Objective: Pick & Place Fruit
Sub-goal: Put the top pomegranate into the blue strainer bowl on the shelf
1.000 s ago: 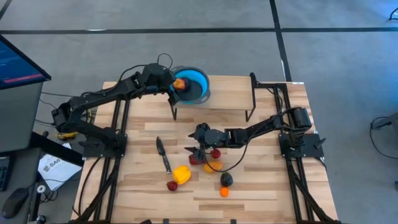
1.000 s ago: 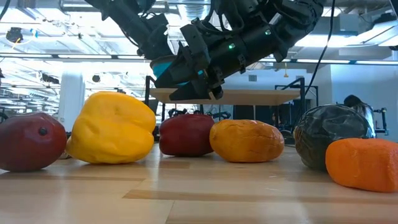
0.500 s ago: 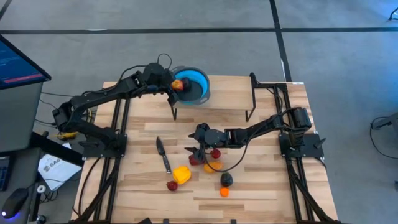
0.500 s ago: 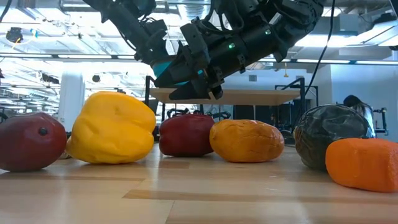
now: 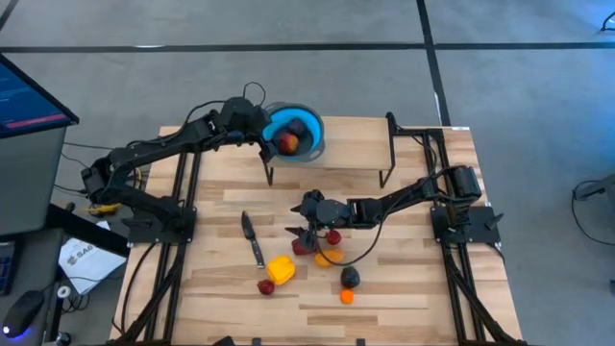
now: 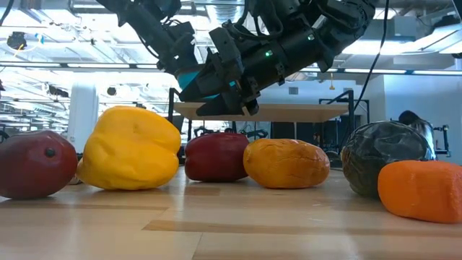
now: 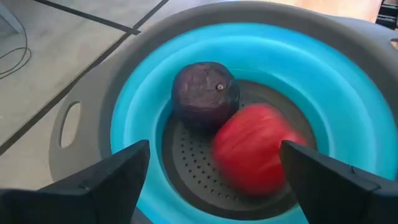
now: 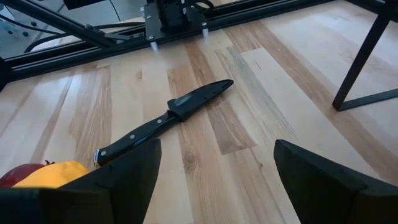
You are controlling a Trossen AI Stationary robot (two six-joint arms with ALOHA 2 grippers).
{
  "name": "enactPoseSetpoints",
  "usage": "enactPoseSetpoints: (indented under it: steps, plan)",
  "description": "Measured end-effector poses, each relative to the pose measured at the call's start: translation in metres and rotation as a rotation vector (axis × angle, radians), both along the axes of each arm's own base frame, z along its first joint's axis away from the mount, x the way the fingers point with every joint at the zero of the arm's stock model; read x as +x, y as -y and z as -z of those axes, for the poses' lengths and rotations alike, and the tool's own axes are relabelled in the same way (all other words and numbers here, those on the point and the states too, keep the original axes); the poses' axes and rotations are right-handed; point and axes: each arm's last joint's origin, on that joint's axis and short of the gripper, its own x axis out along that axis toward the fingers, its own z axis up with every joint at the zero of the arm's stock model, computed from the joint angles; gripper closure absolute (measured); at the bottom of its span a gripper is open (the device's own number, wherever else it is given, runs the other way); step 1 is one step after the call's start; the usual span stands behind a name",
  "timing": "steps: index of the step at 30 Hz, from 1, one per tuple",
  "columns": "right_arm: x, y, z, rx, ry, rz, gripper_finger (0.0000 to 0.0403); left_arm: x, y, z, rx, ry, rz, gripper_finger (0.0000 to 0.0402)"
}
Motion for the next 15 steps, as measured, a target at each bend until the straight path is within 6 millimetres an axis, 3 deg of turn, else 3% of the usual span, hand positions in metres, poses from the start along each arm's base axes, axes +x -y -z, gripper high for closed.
enactPoseSetpoints:
  steps: [7,15]
  plan:
    - [0.000,0.001,0.000,-0.019,0.002,0.038,0.0097,-0.003,0.002,-0.010,0.043,0.046,0.007,0.0040]
    - [0.000,0.002,-0.007,-0.064,0.028,0.032,0.0097,-0.027,0.028,-0.047,0.177,0.156,0.091,0.0052]
